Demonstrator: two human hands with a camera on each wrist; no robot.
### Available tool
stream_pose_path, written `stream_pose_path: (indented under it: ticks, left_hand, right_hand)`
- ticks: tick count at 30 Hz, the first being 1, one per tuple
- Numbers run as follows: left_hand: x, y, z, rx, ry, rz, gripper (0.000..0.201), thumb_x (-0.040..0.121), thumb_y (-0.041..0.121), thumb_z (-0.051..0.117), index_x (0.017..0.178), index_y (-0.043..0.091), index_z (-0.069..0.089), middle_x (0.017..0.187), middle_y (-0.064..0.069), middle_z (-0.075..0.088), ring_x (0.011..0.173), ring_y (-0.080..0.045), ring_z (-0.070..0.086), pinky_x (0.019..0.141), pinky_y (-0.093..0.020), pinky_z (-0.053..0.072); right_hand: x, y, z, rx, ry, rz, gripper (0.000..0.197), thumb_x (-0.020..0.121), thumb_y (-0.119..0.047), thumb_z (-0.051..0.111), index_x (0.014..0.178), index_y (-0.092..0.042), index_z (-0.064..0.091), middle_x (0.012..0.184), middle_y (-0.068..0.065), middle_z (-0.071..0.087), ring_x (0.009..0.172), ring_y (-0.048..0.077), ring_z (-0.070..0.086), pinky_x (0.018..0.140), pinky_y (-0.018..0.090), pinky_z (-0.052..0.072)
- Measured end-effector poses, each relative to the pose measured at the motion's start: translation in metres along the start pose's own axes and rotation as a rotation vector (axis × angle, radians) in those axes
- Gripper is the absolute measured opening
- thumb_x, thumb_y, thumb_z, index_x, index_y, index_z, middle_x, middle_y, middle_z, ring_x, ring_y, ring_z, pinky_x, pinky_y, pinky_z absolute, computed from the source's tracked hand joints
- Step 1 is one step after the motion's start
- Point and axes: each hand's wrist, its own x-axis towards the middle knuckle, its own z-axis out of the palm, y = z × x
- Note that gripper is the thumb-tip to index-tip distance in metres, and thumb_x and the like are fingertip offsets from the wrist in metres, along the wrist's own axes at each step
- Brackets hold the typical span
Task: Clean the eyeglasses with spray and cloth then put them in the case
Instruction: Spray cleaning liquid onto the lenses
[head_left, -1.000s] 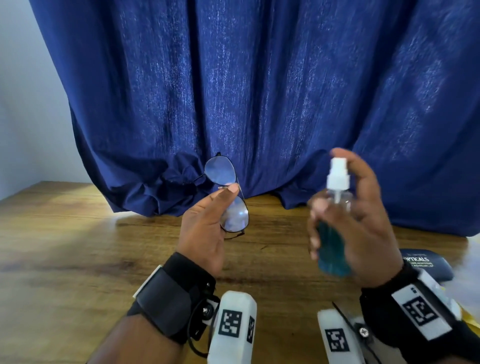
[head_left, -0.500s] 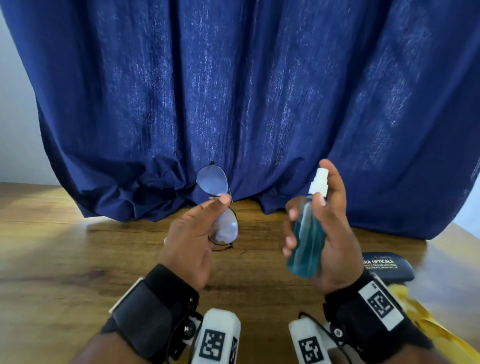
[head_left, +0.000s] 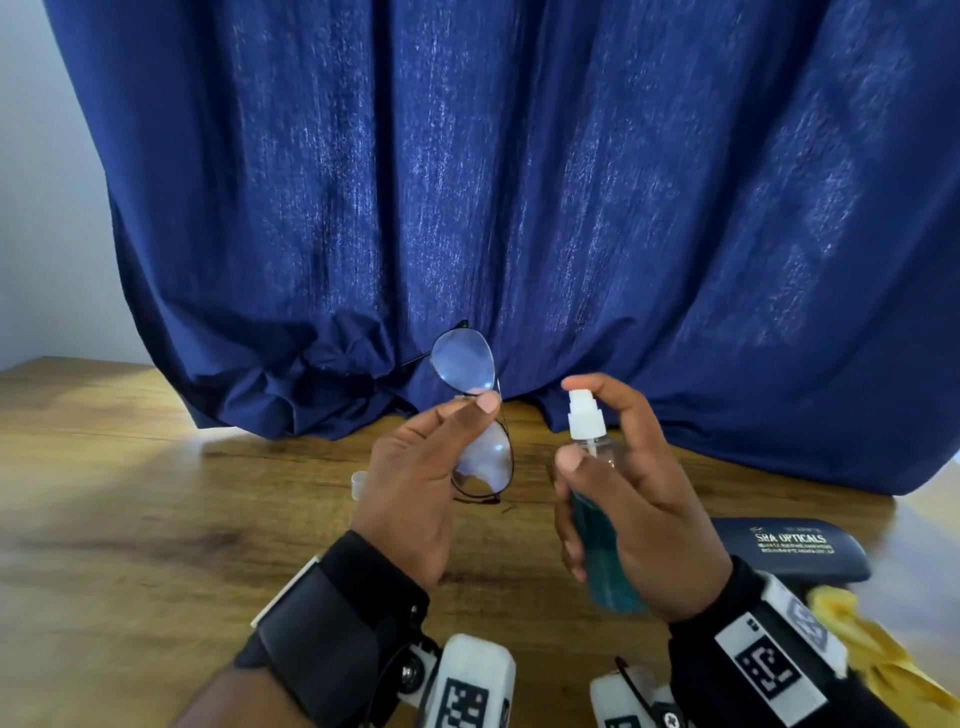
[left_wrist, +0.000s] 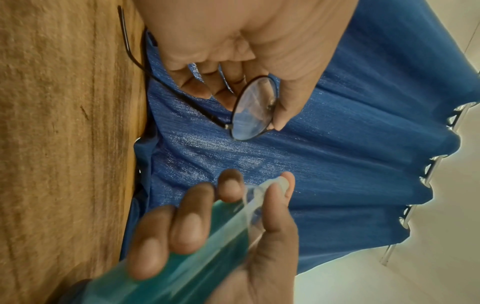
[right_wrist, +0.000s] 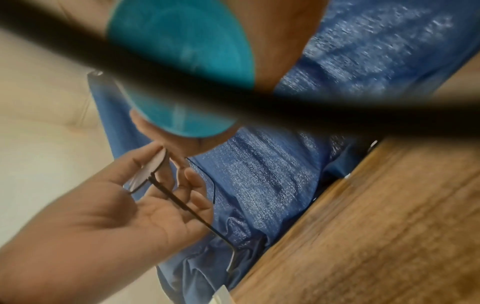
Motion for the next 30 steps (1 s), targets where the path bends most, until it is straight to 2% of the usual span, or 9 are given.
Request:
stream_pose_path:
  ticks: [1, 4, 9, 12, 15, 20, 25, 30]
  left_hand:
    - [0.000, 0.000, 0.000, -0.002, 0.005, -0.002, 0.031, 0.093, 0.023, 0.069, 0.064, 0.017, 0.058, 0.061, 0.004, 0.054, 0.056, -0.011, 0.050, 0.062, -0.025, 0.041]
    - [0.000, 0.000, -0.002, -0.011, 0.009, -0.007, 0.030, 0.093, 0.023, 0.070, 0.066, 0.017, 0.058, 0.062, 0.005, 0.053, 0.058, -0.011, 0.050, 0.065, -0.028, 0.039]
    - [0.000, -0.001, -0.003, 0.005, 0.020, 0.013, 0.024, 0.086, 0.028, 0.074, 0.075, 0.011, 0.060, 0.068, 0.001, 0.056, 0.063, -0.013, 0.052, 0.066, -0.028, 0.042]
    - [0.001, -0.001, -0.005, 0.013, 0.023, 0.007, 0.024, 0.091, 0.026, 0.072, 0.072, 0.015, 0.062, 0.067, 0.003, 0.057, 0.064, -0.013, 0.052, 0.068, -0.028, 0.042]
    - [0.001, 0.002, -0.006, 0.037, 0.037, 0.018, 0.028, 0.090, 0.030, 0.076, 0.073, 0.012, 0.063, 0.069, -0.002, 0.056, 0.067, -0.016, 0.053, 0.071, -0.031, 0.043]
    - [0.002, 0.005, -0.007, 0.030, 0.065, 0.041, 0.029, 0.091, 0.031, 0.075, 0.075, 0.010, 0.061, 0.070, -0.005, 0.052, 0.067, -0.017, 0.050, 0.071, -0.031, 0.041]
    - [-0.001, 0.010, 0.000, -0.003, 0.118, 0.024, 0.024, 0.095, 0.020, 0.068, 0.072, 0.017, 0.063, 0.063, 0.007, 0.053, 0.057, -0.007, 0.050, 0.063, -0.025, 0.040]
    - [-0.002, 0.013, 0.000, 0.001, 0.140, 0.043, 0.023, 0.093, 0.019, 0.069, 0.071, 0.018, 0.064, 0.061, 0.010, 0.056, 0.057, -0.005, 0.053, 0.064, -0.024, 0.041]
  right_hand:
    - [-0.001, 0.001, 0.001, -0.084, 0.001, 0.003, 0.038, 0.101, -0.021, 0.057, 0.126, -0.049, 0.049, 0.062, 0.027, 0.049, 0.042, 0.032, 0.046, 0.043, 0.041, 0.047]
    - [-0.003, 0.001, 0.004, -0.314, 0.037, -0.042, 0.040, 0.102, -0.019, 0.056, 0.130, -0.044, 0.044, 0.051, 0.015, 0.056, 0.038, 0.031, 0.050, 0.040, 0.044, 0.049]
    - [-0.004, -0.003, 0.007, -0.324, 0.046, -0.102, 0.052, 0.100, -0.022, 0.057, 0.139, -0.050, 0.039, 0.051, 0.016, 0.056, 0.038, 0.031, 0.051, 0.042, 0.041, 0.051]
    - [-0.005, -0.004, 0.006, -0.363, 0.078, -0.109, 0.045, 0.100, -0.020, 0.058, 0.132, -0.047, 0.043, 0.051, 0.015, 0.055, 0.039, 0.031, 0.051, 0.039, 0.048, 0.051]
    - [-0.005, -0.003, 0.006, -0.524, 0.151, -0.147, 0.042, 0.098, -0.020, 0.061, 0.126, -0.046, 0.044, 0.055, 0.016, 0.056, 0.042, 0.029, 0.054, 0.043, 0.052, 0.050]
    - [-0.003, -0.004, 0.006, -0.629, 0.177, -0.203, 0.050, 0.097, -0.018, 0.061, 0.133, -0.048, 0.041, 0.057, 0.014, 0.056, 0.044, 0.025, 0.053, 0.047, 0.046, 0.051]
    - [-0.004, -0.004, 0.005, -0.674, 0.152, -0.199, 0.044, 0.096, -0.018, 0.062, 0.124, -0.046, 0.044, 0.064, 0.009, 0.060, 0.046, 0.023, 0.057, 0.048, 0.041, 0.051]
    - [-0.003, -0.002, 0.003, -0.682, 0.172, -0.242, 0.051, 0.096, -0.022, 0.061, 0.134, -0.050, 0.039, 0.061, 0.010, 0.057, 0.045, 0.022, 0.056, 0.048, 0.040, 0.051]
